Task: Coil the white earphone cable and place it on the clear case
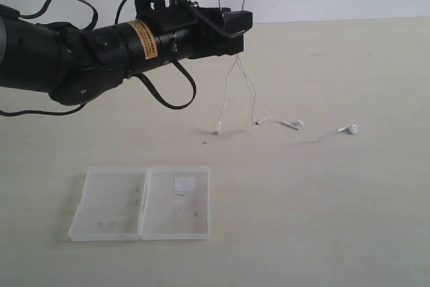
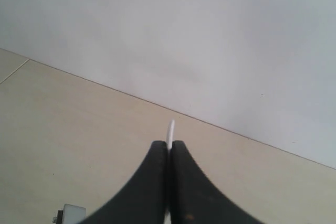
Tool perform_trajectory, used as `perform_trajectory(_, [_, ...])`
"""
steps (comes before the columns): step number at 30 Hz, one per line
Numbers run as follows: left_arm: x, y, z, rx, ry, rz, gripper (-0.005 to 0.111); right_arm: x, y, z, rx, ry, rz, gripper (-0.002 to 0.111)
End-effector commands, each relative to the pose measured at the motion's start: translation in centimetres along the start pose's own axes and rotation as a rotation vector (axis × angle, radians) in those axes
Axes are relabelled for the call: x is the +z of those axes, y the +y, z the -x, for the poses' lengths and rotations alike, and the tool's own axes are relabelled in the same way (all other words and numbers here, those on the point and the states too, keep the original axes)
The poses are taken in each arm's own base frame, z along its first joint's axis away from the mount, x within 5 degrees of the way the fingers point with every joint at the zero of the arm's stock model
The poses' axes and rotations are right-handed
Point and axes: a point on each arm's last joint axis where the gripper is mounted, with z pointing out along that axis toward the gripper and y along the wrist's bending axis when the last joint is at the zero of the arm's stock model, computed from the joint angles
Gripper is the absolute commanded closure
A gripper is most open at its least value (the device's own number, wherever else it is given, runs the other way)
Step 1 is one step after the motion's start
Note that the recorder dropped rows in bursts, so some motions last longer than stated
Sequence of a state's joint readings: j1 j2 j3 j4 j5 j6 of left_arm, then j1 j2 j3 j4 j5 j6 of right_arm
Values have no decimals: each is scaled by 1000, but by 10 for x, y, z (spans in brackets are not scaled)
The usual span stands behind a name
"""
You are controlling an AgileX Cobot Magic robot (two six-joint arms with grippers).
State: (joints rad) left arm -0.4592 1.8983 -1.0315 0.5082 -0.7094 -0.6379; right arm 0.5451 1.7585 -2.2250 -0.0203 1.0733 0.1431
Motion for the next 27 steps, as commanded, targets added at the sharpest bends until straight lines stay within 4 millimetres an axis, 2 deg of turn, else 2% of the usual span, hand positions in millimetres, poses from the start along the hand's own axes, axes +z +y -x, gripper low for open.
perform_trajectory(1, [1,-3,-1,20,17,-6,75,-1,-1,5,8,-47,-13,108])
perform_trajectory(3, [1,-3,-1,21,23,-3,67,-1,-2,6,11,-56,-19,108])
perform_trajectory(7, [1,-3,-1,12,19,1,42,-1,-2,7,17,-67,-23,108])
perform_trajectory(9, [1,-3,-1,10,18,3,38,-1,-2,7,17,-69,-24,108])
perform_trajectory(13, [4,-10,-4,6,23,-13,38,-1,-2,9,26,-95,-17,108])
perform_trajectory(19, [11,-2,-25,-35,62,12,38,-1,-2,8,26,-85,-19,108])
perform_trajectory(27, [12,-4,-17,-59,-22,-15,38,-1,-2,8,26,-85,-19,108])
